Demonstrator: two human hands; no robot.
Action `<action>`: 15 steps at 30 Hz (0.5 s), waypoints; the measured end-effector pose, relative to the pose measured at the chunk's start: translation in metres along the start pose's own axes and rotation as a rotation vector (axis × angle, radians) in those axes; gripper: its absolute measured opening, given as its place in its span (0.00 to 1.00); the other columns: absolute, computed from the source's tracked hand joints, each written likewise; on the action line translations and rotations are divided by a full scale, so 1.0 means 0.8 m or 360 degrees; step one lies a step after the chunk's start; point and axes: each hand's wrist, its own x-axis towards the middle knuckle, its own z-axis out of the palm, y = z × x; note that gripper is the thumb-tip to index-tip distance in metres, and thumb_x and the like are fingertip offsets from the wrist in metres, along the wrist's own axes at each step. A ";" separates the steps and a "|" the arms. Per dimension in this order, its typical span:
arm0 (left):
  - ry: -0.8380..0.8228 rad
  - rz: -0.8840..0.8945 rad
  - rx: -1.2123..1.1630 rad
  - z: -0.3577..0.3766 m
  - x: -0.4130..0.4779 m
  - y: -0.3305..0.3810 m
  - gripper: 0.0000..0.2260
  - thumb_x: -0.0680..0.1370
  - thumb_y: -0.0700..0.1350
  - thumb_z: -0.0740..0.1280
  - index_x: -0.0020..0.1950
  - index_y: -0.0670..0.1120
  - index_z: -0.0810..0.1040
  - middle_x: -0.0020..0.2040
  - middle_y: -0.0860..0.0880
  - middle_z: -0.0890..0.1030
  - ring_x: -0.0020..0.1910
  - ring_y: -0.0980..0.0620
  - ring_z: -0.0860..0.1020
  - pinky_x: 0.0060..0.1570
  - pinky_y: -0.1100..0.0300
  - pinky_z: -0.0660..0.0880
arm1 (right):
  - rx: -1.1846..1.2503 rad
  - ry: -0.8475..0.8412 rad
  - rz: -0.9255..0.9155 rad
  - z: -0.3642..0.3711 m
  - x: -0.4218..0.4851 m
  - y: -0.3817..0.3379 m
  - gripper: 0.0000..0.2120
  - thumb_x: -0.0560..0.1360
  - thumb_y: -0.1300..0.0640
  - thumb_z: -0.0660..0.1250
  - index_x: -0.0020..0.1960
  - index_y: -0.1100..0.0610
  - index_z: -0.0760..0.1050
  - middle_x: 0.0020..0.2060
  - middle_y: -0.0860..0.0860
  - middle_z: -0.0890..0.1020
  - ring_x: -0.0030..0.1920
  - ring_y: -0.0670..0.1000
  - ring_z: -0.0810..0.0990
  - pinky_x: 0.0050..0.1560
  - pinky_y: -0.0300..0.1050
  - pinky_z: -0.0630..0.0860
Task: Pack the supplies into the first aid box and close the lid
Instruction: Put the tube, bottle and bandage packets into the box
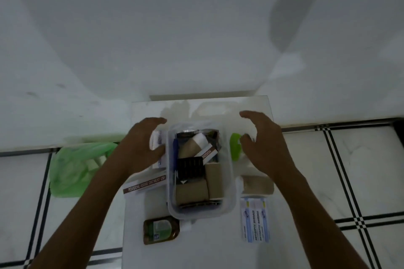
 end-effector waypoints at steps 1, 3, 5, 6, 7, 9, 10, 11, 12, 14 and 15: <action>-0.0096 0.0004 0.0031 0.002 0.007 -0.007 0.31 0.69 0.49 0.73 0.70 0.49 0.67 0.69 0.48 0.71 0.68 0.46 0.68 0.67 0.54 0.64 | -0.0047 -0.0133 0.0049 -0.001 0.003 0.007 0.24 0.73 0.66 0.66 0.68 0.56 0.68 0.67 0.53 0.73 0.67 0.51 0.70 0.68 0.41 0.63; -0.0219 -0.0010 0.0101 0.012 0.020 -0.024 0.39 0.64 0.59 0.73 0.71 0.51 0.64 0.70 0.49 0.69 0.68 0.46 0.67 0.68 0.48 0.66 | -0.0112 -0.0370 0.0128 0.000 0.004 0.020 0.28 0.72 0.64 0.68 0.70 0.56 0.65 0.69 0.53 0.70 0.69 0.54 0.67 0.71 0.49 0.64; -0.0265 -0.0010 0.0205 0.022 0.030 -0.039 0.44 0.60 0.67 0.70 0.72 0.53 0.61 0.69 0.49 0.69 0.68 0.45 0.67 0.65 0.43 0.69 | -0.0214 -0.0517 0.0118 0.007 0.004 0.027 0.32 0.70 0.64 0.70 0.71 0.58 0.63 0.69 0.56 0.70 0.68 0.57 0.68 0.71 0.55 0.64; -0.0281 0.0004 0.0283 0.028 0.032 -0.047 0.47 0.58 0.70 0.69 0.72 0.54 0.60 0.69 0.49 0.69 0.68 0.45 0.67 0.63 0.42 0.70 | -0.0265 -0.0546 0.0098 0.013 0.003 0.029 0.33 0.69 0.63 0.71 0.71 0.59 0.63 0.68 0.57 0.71 0.67 0.58 0.69 0.70 0.57 0.63; -0.0289 0.0021 0.0358 0.034 0.033 -0.052 0.48 0.57 0.70 0.68 0.73 0.54 0.58 0.70 0.49 0.68 0.68 0.44 0.67 0.62 0.41 0.70 | -0.0309 -0.0547 0.0080 0.017 0.002 0.032 0.34 0.68 0.63 0.72 0.71 0.60 0.63 0.67 0.58 0.71 0.66 0.59 0.70 0.70 0.59 0.63; -0.0267 0.0050 0.0431 0.041 0.036 -0.056 0.50 0.56 0.70 0.67 0.73 0.53 0.57 0.69 0.49 0.67 0.67 0.44 0.65 0.61 0.41 0.70 | -0.0402 -0.0504 0.0068 0.023 0.000 0.036 0.36 0.67 0.62 0.72 0.71 0.59 0.62 0.67 0.57 0.72 0.66 0.58 0.70 0.72 0.60 0.59; -0.0254 0.0052 0.0435 0.042 0.038 -0.056 0.50 0.55 0.69 0.67 0.73 0.53 0.57 0.68 0.49 0.67 0.66 0.44 0.65 0.60 0.42 0.70 | -0.0465 -0.0479 0.0076 0.026 0.000 0.038 0.36 0.67 0.61 0.72 0.72 0.57 0.62 0.68 0.55 0.71 0.67 0.57 0.69 0.73 0.61 0.56; -0.0257 0.0040 0.0437 0.042 0.040 -0.056 0.50 0.55 0.69 0.67 0.73 0.52 0.58 0.67 0.49 0.68 0.65 0.44 0.65 0.59 0.44 0.70 | -0.0533 -0.0457 0.0087 0.028 -0.001 0.039 0.36 0.67 0.59 0.72 0.72 0.55 0.62 0.68 0.54 0.71 0.68 0.56 0.69 0.74 0.61 0.54; -0.0261 0.0028 0.0451 0.041 0.039 -0.053 0.50 0.53 0.69 0.67 0.72 0.52 0.60 0.65 0.48 0.69 0.63 0.45 0.65 0.58 0.47 0.70 | -0.0586 -0.0430 0.0095 0.031 -0.003 0.039 0.36 0.67 0.58 0.72 0.71 0.54 0.62 0.67 0.52 0.71 0.67 0.56 0.68 0.73 0.62 0.55; -0.0259 -0.0019 0.0451 0.037 0.037 -0.049 0.50 0.50 0.70 0.67 0.68 0.49 0.66 0.61 0.47 0.70 0.60 0.45 0.65 0.55 0.51 0.66 | -0.0574 -0.0347 0.0081 0.034 -0.005 0.040 0.35 0.66 0.57 0.73 0.70 0.54 0.64 0.65 0.53 0.73 0.64 0.58 0.71 0.66 0.62 0.65; -0.0242 -0.0041 0.0411 0.031 0.035 -0.044 0.48 0.50 0.69 0.69 0.65 0.48 0.69 0.59 0.46 0.71 0.58 0.45 0.66 0.53 0.53 0.64 | -0.0521 -0.0305 0.0067 0.033 -0.007 0.039 0.35 0.65 0.58 0.74 0.69 0.55 0.65 0.64 0.54 0.74 0.62 0.59 0.72 0.62 0.61 0.70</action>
